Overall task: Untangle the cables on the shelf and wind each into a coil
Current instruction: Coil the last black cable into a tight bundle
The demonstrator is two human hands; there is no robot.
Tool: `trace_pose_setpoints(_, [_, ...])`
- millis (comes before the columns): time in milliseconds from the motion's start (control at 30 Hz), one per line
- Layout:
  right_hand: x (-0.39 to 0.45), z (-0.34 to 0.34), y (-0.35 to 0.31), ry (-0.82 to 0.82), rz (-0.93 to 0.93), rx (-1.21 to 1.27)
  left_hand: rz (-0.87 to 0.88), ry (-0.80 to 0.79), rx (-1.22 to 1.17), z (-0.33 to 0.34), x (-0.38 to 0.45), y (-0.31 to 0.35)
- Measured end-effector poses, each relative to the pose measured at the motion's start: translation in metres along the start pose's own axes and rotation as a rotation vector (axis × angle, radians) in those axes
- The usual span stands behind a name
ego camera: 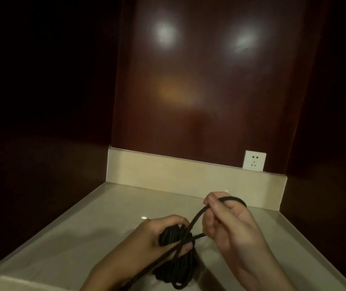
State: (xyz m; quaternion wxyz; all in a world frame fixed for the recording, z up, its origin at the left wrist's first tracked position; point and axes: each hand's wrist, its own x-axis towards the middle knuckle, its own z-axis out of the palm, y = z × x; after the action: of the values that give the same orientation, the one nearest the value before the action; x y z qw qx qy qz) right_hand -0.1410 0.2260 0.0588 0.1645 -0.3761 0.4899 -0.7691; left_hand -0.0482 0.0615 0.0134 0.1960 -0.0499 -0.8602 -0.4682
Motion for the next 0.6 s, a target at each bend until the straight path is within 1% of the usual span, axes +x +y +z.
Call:
trace_pose_setpoints(33, [0.003,0.0,-0.003,-0.002,-0.055,-0.024,-0.025,-0.013,-0.02,-0.001,0.0,0.001])
trace_pose_setpoints(67, [0.006,0.0,-0.003,0.015,-0.114,-0.117,-0.049,-0.022,-0.028,-0.002,0.0,0.002])
trace_pose_setpoints(167, [0.014,-0.005,-0.006,-0.011,-0.313,-0.442,-0.122,-0.072,-0.045,-0.01,-0.002,0.001])
trace_pose_setpoints(233, [0.018,-0.009,-0.012,0.002,-0.351,-0.601,-0.178,-0.102,-0.045,-0.012,-0.003,0.0])
trace_pose_setpoints(333, [0.024,-0.009,-0.017,-0.077,-0.383,-0.688,-0.23,-0.066,0.02,-0.012,-0.002,-0.004])
trace_pose_setpoints(400, [0.022,-0.003,-0.023,-0.129,-0.467,-0.8,-0.309,-0.08,0.031,-0.013,-0.003,-0.006])
trace_pose_setpoints(467, [0.018,0.004,-0.031,-0.168,-0.696,-1.048,-0.397,-0.089,0.044,-0.016,-0.003,-0.009])
trace_pose_setpoints(500, [0.018,0.006,-0.033,-0.172,-0.821,-1.164,-0.426,-0.059,0.062,-0.018,-0.005,-0.012])
trace_pose_setpoints(533, [0.018,0.008,-0.033,-0.174,-0.895,-1.235,-0.442,-0.022,0.089,-0.02,-0.007,-0.013])
trace_pose_setpoints(567, [0.02,0.008,-0.031,-0.176,-0.898,-1.252,-0.43,-0.006,0.112,-0.023,-0.008,-0.012])
trace_pose_setpoints(600, [0.024,0.007,-0.028,-0.184,-0.832,-1.219,-0.397,-0.029,0.112,-0.026,-0.009,-0.01])
